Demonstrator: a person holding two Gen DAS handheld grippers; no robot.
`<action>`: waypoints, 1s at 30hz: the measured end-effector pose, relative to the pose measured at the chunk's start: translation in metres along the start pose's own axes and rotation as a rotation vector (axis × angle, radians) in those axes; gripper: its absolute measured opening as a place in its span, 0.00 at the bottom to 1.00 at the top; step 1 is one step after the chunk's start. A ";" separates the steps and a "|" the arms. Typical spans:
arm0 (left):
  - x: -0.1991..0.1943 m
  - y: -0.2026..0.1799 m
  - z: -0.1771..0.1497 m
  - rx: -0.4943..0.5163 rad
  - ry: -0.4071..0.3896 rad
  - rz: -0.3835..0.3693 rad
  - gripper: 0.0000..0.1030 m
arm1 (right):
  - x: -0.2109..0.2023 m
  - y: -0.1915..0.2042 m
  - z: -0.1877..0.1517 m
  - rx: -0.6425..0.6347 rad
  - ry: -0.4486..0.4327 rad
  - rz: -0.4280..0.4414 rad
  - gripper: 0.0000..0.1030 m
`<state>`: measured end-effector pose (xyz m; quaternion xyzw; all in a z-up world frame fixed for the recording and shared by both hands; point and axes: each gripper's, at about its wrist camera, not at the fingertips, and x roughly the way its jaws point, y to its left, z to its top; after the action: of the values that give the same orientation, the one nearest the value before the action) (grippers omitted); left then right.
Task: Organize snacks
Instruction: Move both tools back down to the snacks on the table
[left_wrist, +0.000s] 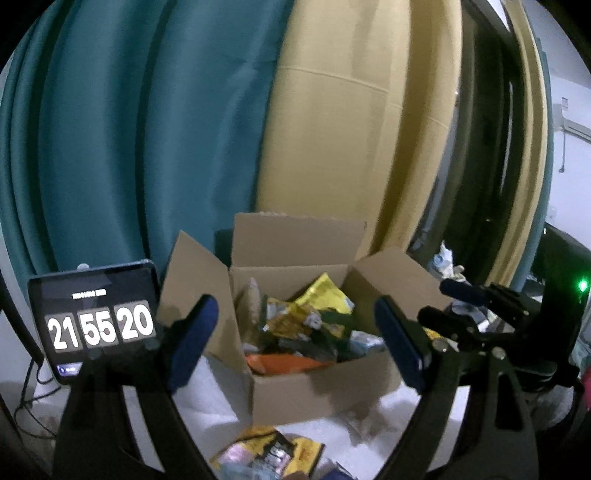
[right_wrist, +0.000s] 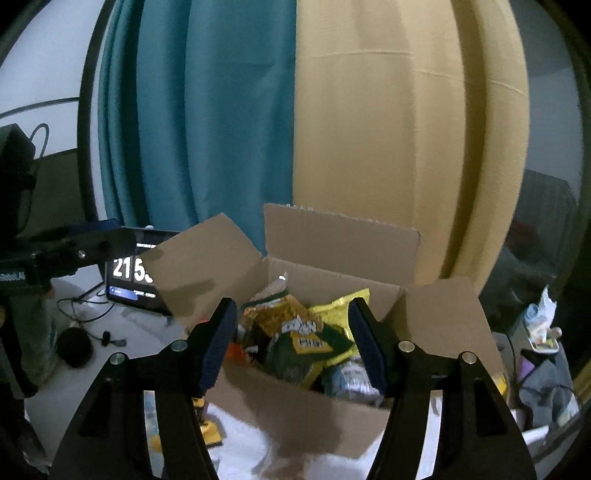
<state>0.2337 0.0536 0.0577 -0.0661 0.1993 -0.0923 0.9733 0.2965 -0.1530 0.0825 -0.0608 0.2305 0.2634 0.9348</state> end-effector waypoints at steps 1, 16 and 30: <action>-0.003 -0.003 -0.003 -0.001 0.000 -0.005 0.85 | -0.005 0.001 -0.004 0.002 0.001 -0.001 0.64; -0.045 -0.033 -0.066 -0.034 0.077 -0.073 0.85 | -0.076 0.000 -0.080 0.088 0.052 -0.037 0.64; -0.053 -0.054 -0.151 -0.072 0.249 -0.163 0.87 | -0.118 0.008 -0.146 0.171 0.132 -0.065 0.64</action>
<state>0.1172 -0.0024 -0.0511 -0.1049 0.3155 -0.1713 0.9274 0.1444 -0.2354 0.0077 -0.0057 0.3110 0.2076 0.9274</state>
